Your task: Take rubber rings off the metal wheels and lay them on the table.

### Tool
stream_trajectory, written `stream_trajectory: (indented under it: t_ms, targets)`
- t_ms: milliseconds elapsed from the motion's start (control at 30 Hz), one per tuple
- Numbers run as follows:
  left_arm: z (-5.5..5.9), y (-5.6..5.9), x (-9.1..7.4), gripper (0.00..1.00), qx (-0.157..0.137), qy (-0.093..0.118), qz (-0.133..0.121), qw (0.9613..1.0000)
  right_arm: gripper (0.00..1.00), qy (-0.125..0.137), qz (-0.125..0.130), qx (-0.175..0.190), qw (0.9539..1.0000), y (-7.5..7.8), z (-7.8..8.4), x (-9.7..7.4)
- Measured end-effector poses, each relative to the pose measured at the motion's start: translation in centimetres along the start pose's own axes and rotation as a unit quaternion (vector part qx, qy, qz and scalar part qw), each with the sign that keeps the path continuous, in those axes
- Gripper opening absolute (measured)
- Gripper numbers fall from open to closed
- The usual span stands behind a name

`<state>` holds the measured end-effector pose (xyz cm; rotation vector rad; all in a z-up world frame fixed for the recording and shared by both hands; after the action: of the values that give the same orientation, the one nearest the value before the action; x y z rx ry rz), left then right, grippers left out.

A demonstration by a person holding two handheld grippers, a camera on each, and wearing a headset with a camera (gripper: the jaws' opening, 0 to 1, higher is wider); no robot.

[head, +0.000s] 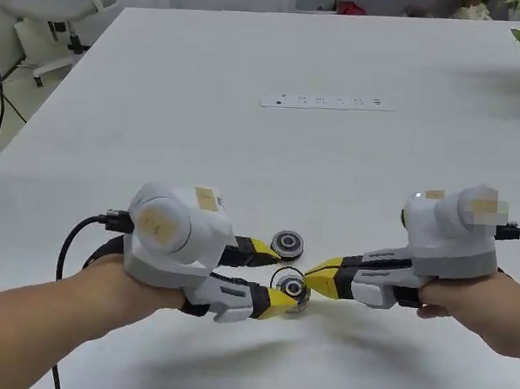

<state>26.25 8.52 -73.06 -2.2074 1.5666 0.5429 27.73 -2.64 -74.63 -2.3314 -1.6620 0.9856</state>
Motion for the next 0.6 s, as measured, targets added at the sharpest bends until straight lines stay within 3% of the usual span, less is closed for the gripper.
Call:
stream_trajectory:
  t_ms: [600]
  targets:
    - [0.6,0.4,-3.1,0.56,-0.004,0.015,-0.018,0.9997,0.00,0.001,-0.017,-0.006,0.9998,-0.6,-1.2,0.6]
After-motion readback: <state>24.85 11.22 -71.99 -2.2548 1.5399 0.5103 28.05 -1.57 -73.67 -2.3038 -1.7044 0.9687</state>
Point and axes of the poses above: the centre of the closed fingertips' face, and the gripper's own axes: x roughly forward along the fingers, y roughly to its right, z roughly out of its underside, the point moved 6 cm from there along -x, roughly backward along the fingers, and after that the axes turned 6 degrees about x, right-handed, at the moved point
